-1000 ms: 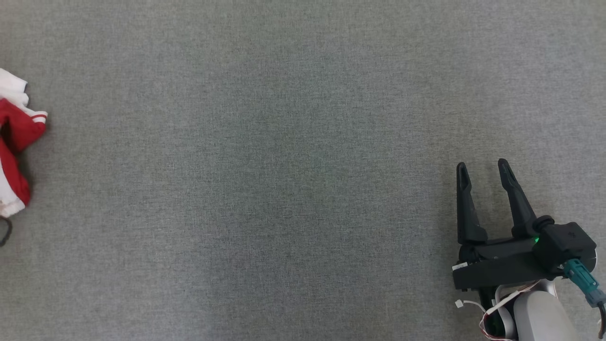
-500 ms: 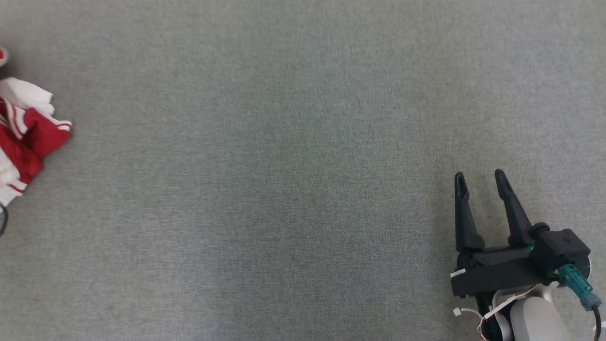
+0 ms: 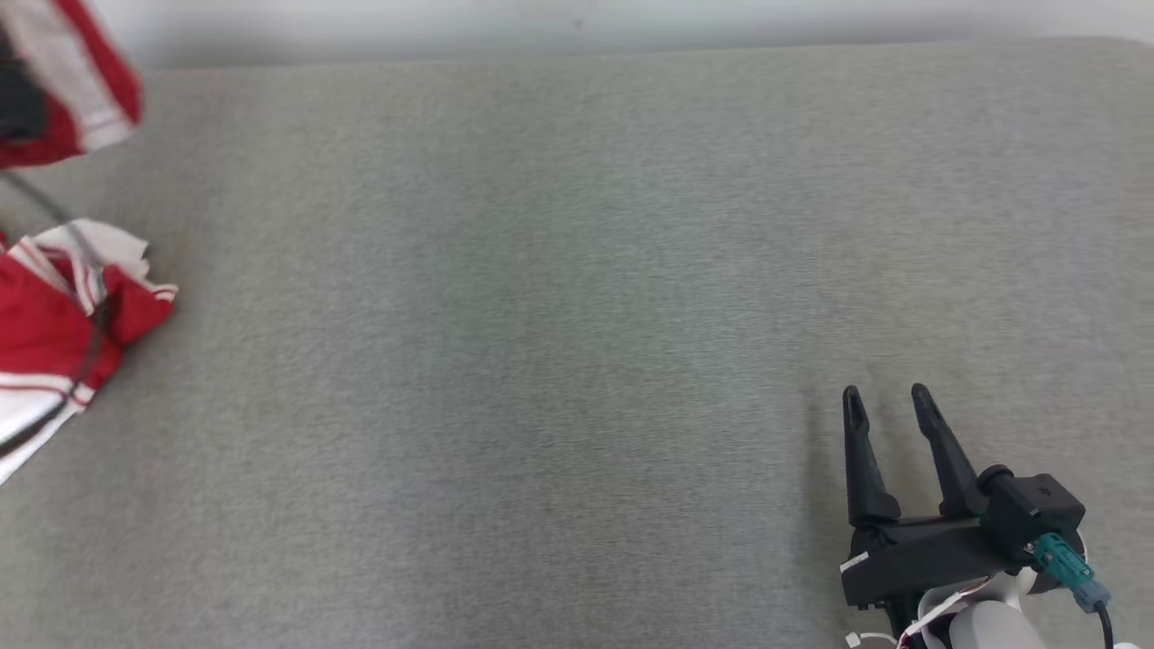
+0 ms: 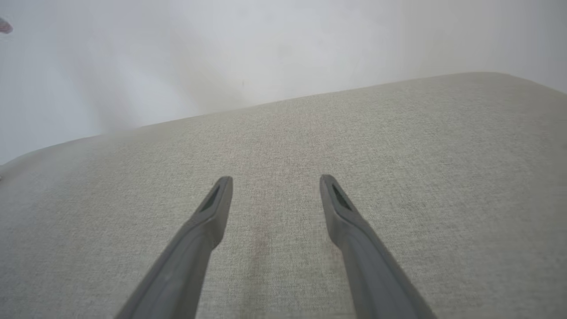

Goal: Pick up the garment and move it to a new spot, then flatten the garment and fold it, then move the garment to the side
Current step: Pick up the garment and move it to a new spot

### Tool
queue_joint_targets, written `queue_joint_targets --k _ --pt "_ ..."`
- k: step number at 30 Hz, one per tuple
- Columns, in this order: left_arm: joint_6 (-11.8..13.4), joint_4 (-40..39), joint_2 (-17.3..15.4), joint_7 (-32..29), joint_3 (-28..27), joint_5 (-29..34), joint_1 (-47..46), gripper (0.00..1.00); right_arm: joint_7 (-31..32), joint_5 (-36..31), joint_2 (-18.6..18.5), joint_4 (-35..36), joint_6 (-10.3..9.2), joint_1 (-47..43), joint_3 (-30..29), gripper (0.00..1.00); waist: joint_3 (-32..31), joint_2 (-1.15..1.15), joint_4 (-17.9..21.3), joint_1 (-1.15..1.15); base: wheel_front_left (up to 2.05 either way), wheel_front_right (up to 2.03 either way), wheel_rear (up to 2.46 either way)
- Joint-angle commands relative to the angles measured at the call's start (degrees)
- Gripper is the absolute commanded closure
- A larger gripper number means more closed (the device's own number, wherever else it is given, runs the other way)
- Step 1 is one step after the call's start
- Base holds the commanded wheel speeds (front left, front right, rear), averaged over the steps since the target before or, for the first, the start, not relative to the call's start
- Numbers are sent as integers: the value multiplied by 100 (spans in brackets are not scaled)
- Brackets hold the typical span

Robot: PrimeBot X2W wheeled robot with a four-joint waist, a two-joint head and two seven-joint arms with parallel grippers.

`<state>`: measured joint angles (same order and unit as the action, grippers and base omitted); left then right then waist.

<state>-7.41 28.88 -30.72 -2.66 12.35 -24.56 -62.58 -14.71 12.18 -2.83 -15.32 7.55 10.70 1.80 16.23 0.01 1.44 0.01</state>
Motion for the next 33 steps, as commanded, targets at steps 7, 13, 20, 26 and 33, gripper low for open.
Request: queue_joint_targets --k 7,13,20,26,33 --pt "2 -1075 537 -418 573 -172 66 100 -53 233 -8 -127 -12 -108 85 0 -305 -1 934 -1 0 0 0" --pt "34 -1370 1049 -505 1019 -246 519 100 -55 351 -6 -113 -12 -264 117 0 -406 -1 1468 -1 0 0 0" --pt "177 -1440 1425 -343 1308 -432 1516 100 -57 405 -8 -73 -12 -392 112 0 -409 -1 1808 -1 0 0 0" --pt "338 -1155 1558 -61 1483 -502 2569 100 -57 428 -7 -34 -12 -430 104 0 -345 -1 1861 -1 0 0 0" --pt "287 -636 1699 263 1848 -353 3111 24 -57 330 -10 -70 -12 -390 132 0 -367 -1 1745 -1 0 0 0"
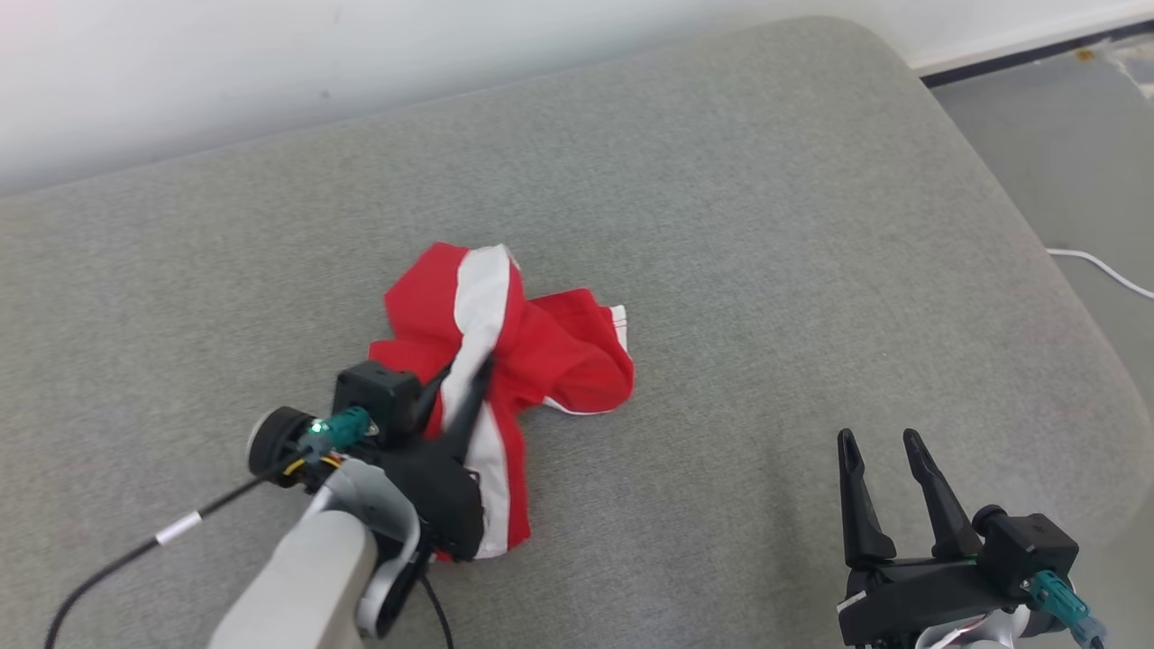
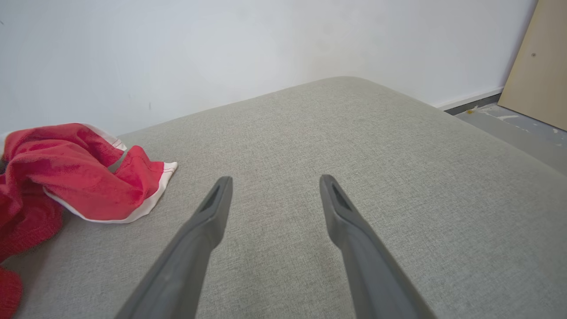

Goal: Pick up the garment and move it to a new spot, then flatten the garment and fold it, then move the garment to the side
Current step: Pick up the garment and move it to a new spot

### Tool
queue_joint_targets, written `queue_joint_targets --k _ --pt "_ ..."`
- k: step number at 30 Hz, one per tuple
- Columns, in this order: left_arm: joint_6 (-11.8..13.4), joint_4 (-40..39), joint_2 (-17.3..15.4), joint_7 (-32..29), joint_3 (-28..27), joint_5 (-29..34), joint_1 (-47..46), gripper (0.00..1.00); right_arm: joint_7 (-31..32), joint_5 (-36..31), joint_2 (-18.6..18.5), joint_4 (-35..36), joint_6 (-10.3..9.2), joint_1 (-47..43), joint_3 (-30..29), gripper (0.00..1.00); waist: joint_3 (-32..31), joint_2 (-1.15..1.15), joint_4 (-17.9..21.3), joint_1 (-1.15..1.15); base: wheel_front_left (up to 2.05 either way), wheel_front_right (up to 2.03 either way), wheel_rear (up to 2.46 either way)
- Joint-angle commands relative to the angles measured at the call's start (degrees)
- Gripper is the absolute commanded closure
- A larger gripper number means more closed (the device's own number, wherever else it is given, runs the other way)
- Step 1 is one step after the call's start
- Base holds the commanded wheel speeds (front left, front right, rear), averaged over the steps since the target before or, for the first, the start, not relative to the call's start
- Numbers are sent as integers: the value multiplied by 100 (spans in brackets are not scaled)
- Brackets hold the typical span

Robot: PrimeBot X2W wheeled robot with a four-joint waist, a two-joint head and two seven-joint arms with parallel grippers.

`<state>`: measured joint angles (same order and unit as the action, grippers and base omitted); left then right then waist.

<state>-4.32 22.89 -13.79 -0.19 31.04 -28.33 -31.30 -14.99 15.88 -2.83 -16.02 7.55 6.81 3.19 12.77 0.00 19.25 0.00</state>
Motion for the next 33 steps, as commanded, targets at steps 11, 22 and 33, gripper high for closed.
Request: queue_joint_targets --k 11,22,33 --pt "66 95 156 1279 -185 96 -82 0 -29 -258 -11 138 -12 -116 -119 0 -576 0 -748 0 0 0 0" --pt "440 -433 -425 1537 -906 108 847 0 -19 -463 -10 352 -12 -352 -187 0 -1103 0 -1433 0 0 0 0" --pt "668 -1414 -623 1541 -2006 235 2214 0 -18 -511 -10 429 -12 -595 -341 0 -1287 0 -1976 0 0 0 0"
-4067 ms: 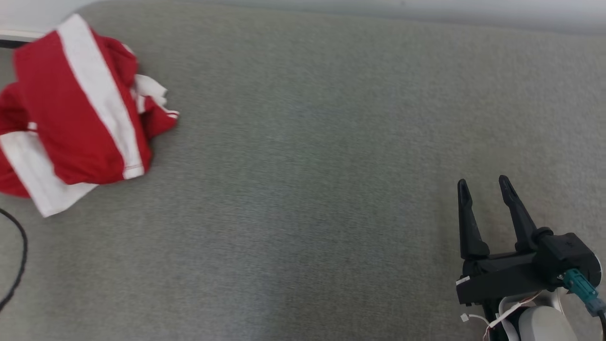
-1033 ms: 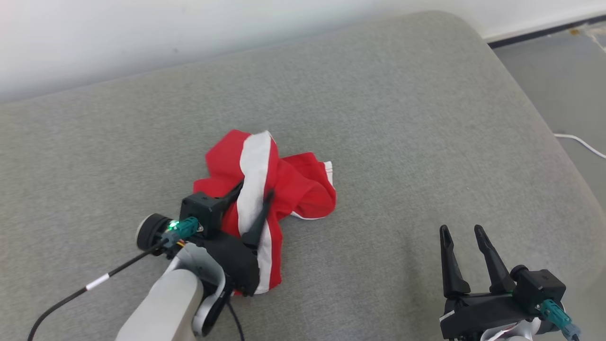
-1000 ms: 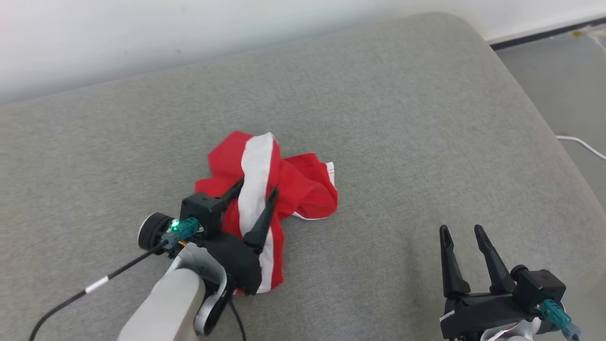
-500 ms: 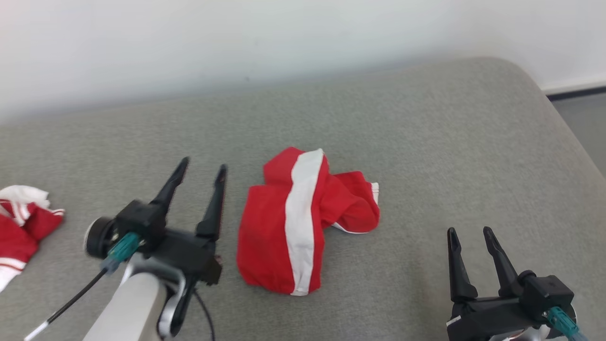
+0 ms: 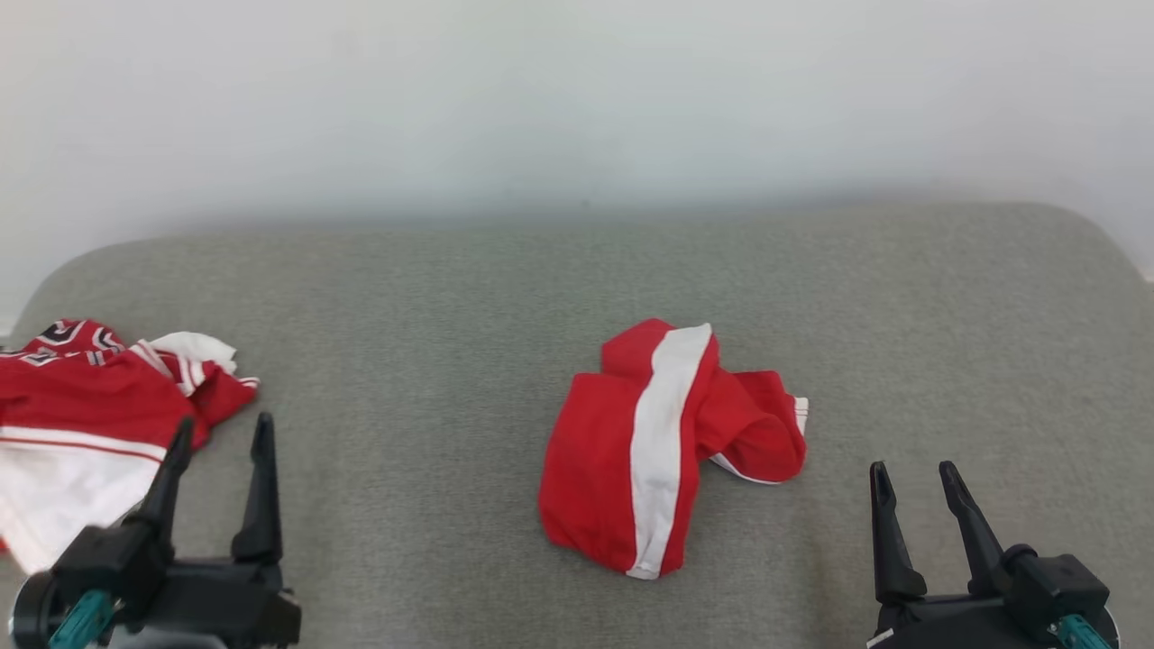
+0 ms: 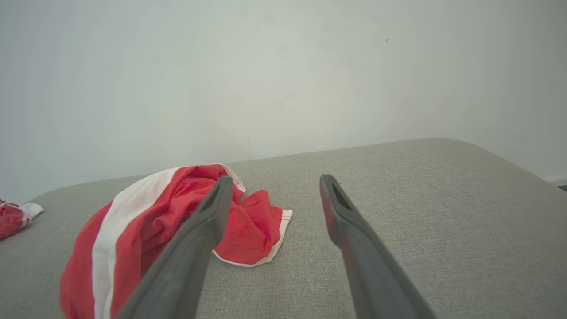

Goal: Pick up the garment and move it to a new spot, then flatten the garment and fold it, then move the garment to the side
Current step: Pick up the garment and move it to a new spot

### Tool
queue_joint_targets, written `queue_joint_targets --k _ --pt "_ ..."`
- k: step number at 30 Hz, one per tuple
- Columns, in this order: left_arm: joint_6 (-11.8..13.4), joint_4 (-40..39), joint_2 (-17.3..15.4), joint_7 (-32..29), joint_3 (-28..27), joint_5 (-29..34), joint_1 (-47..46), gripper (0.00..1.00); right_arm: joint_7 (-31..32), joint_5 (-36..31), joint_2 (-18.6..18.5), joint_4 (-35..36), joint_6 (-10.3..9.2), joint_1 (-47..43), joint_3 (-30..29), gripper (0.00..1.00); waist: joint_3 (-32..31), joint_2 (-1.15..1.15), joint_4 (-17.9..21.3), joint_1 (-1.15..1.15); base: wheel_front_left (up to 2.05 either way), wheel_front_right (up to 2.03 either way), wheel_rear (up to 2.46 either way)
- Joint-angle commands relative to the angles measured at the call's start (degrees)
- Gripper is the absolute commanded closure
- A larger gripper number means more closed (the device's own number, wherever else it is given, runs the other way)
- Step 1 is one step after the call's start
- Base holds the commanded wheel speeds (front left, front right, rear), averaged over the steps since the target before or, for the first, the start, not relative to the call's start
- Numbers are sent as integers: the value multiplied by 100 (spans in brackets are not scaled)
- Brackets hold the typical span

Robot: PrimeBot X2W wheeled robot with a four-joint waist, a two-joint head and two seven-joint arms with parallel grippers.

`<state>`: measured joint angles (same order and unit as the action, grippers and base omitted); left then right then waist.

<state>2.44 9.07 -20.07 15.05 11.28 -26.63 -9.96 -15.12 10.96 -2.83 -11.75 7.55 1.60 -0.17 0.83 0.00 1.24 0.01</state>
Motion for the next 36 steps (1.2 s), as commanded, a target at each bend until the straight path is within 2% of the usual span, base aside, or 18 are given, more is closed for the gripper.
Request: queue_joint_targets --k 1,8,16,36 --pt "-20 -92 30 17 -105 80 192 0 -5 -15 -8 1 -12 -86 -4 0 -101 0 -207 -1 0 0 0" --pt "-84 -318 194 18 -481 253 815 0 11 -32 -10 -20 -12 -157 43 0 -140 0 -270 -1 0 0 0" --pt "-139 -499 605 19 -890 524 1341 0 79 -57 -9 37 -12 -181 61 0 -193 0 -220 -1 0 0 0" --pt "-600 -290 1068 19 -1200 1184 1508 0 75 28 -9 -92 -12 -242 173 0 -208 0 -132 -1 0 0 0"
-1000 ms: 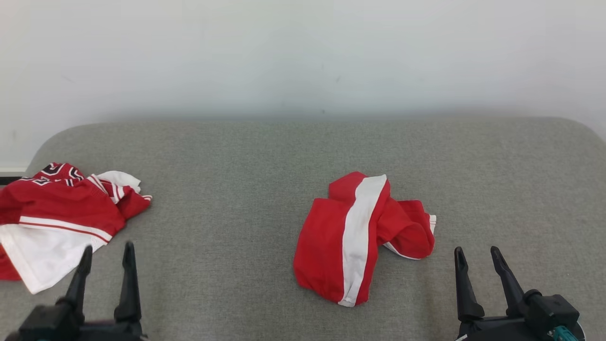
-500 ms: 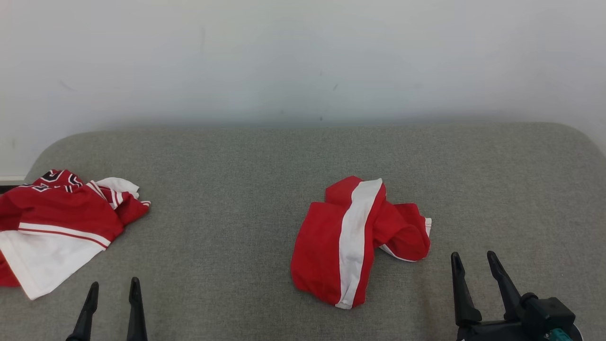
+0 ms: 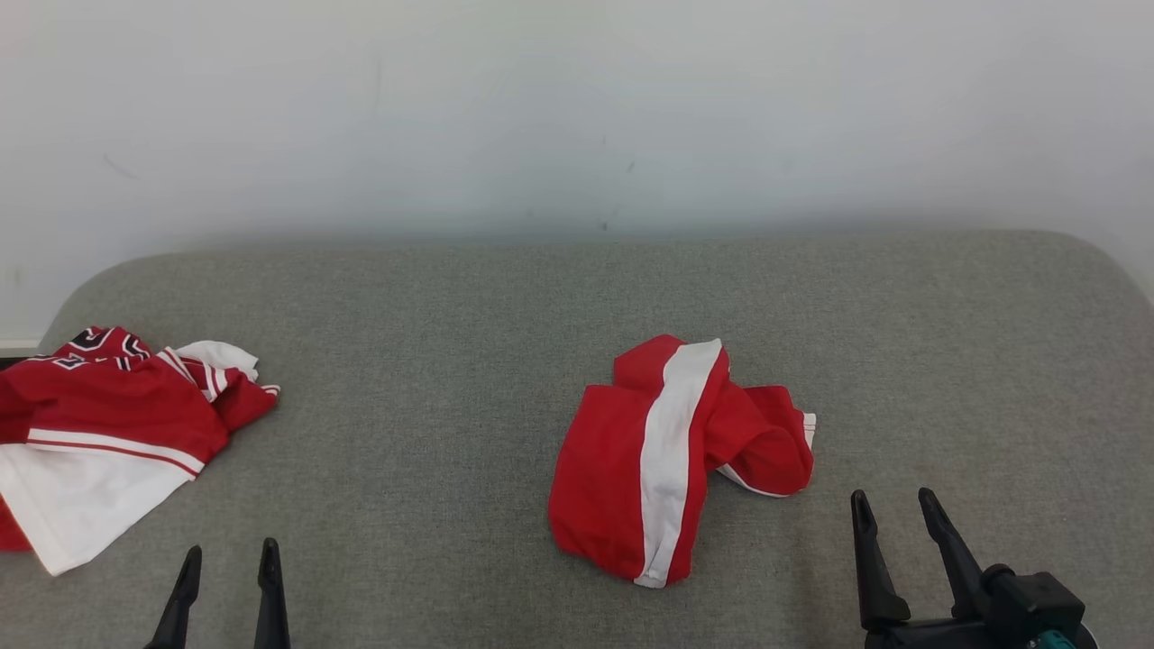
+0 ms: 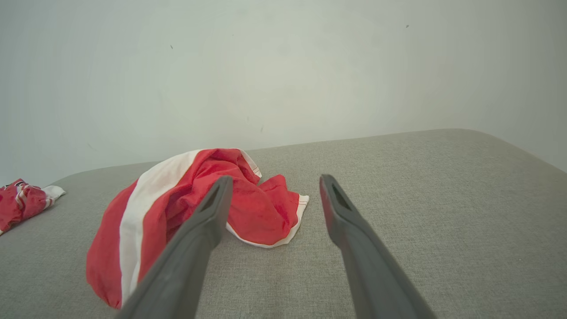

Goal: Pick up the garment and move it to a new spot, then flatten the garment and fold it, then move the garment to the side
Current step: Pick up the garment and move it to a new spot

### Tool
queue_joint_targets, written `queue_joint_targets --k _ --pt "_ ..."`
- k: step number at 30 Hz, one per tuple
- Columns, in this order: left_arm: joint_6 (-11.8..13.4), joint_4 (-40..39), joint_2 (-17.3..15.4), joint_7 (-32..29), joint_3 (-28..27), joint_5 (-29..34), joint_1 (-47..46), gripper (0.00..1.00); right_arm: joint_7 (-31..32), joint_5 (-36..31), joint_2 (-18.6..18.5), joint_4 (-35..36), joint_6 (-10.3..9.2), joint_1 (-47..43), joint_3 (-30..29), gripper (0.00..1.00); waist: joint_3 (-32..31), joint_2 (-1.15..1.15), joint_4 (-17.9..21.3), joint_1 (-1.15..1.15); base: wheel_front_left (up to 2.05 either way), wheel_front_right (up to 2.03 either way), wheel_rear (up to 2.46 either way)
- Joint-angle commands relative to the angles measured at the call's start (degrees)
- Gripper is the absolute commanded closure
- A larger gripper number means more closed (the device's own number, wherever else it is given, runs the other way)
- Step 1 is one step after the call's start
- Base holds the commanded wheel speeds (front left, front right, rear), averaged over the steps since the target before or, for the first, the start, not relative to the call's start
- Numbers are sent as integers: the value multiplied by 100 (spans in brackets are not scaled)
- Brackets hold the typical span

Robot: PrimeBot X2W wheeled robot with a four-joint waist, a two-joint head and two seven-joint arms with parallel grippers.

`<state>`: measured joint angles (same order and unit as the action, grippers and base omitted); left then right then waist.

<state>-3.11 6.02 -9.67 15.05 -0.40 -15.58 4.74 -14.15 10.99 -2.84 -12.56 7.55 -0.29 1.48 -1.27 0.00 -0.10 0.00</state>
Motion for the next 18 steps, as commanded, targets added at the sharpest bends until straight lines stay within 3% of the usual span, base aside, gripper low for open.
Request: queue_joint_targets --k 1,18 --pt "-36 25 40 19 -52 103 30 0 -25 26 -8 -13 -12 -56 12 0 5 0 4 0 0 0 0" --pt "-224 116 205 19 -297 330 -52 0 -44 48 -8 -78 -12 -20 19 0 -19 0 1 0 0 0 0"
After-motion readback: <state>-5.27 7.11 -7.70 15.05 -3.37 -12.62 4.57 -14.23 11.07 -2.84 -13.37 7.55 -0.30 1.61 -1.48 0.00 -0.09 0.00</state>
